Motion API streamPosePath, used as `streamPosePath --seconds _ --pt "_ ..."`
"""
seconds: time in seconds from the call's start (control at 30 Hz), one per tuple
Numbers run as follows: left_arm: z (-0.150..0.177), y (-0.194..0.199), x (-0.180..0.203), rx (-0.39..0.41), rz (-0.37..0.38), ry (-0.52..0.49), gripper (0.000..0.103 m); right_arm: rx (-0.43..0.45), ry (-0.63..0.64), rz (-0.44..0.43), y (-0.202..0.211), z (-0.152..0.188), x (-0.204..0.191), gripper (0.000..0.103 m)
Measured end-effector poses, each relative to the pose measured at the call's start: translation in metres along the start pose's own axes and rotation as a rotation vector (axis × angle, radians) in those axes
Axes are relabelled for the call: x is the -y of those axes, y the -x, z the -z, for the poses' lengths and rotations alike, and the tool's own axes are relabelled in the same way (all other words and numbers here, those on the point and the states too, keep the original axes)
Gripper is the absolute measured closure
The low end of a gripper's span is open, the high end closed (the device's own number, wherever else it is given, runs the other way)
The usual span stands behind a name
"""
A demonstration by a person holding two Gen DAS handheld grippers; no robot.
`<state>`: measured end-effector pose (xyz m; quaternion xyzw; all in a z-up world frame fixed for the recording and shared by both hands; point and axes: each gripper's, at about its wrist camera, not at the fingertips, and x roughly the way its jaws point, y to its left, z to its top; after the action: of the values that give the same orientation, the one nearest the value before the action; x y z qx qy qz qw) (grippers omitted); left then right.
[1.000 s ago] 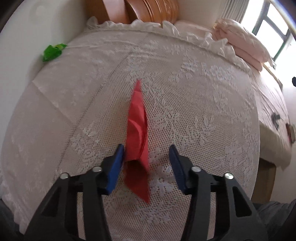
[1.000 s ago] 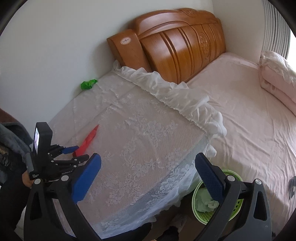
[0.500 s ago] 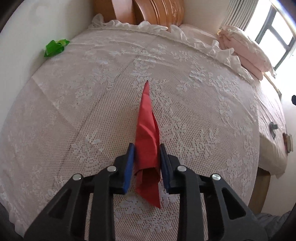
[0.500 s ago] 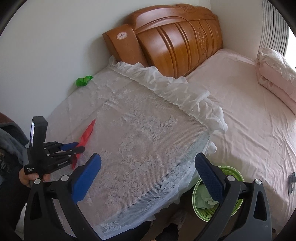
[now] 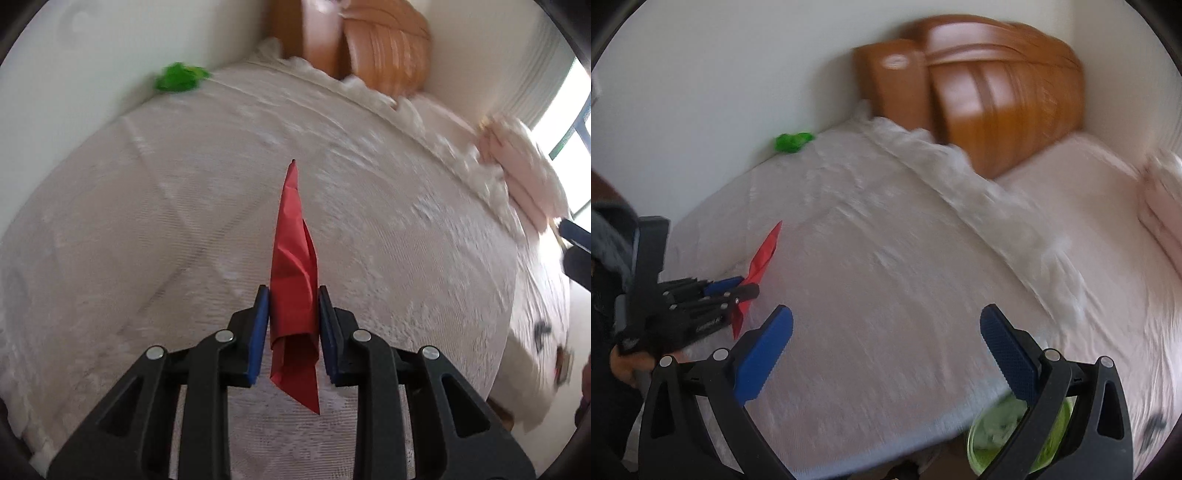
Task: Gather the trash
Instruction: 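Close the left tool on the red paper strip and lift it, then grasp the green plastic bag with the right tool while the left tool holds the red strip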
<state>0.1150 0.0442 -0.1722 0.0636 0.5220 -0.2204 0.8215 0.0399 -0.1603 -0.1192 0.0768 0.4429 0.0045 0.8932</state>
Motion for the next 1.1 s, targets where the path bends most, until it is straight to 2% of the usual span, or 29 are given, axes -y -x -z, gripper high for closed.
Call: streamPosePath --seconds 0.13,0.27,0.43,0.57,0.77,0.87,0.93,1.0,1.1 --pt "-0.007 0.016 -0.026 0.044 -0.053 0.092 0.077 0.022 0.117 -0.064 -0.047 -0.06 -0.036 0.002" --pt "-0.02 0.028 -0.055 0.081 -0.133 0.13 0.077 0.035 0.207 -0.11 -0.108 -0.121 -0.083 0.002" --pt "-0.036 0.032 -0.088 0.12 -0.187 0.18 0.077 0.017 0.197 -0.166 -0.192 -0.191 -0.138 0.002" --pt "-0.045 0.029 -0.115 0.14 -0.186 0.241 0.077 -0.02 0.16 -0.122 -0.258 -0.232 -0.166 0.003" --pt "-0.052 0.02 -0.136 0.143 -0.198 0.288 0.077 -0.037 0.097 -0.035 -0.31 -0.259 -0.172 0.003" --pt "-0.052 0.017 -0.142 0.142 -0.192 0.304 0.077 -0.052 0.09 -0.024 -0.323 -0.266 -0.172 0.015" --pt "-0.053 0.017 -0.145 0.14 -0.187 0.309 0.077 -0.085 0.085 -0.045 -0.33 -0.265 -0.17 0.03" --pt "-0.054 0.017 -0.146 0.141 -0.184 0.308 0.077 -0.115 0.084 -0.057 -0.337 -0.262 -0.168 0.035" --pt "-0.054 0.017 -0.146 0.145 -0.184 0.3 0.077 -0.097 0.102 -0.053 -0.335 -0.26 -0.169 0.036"
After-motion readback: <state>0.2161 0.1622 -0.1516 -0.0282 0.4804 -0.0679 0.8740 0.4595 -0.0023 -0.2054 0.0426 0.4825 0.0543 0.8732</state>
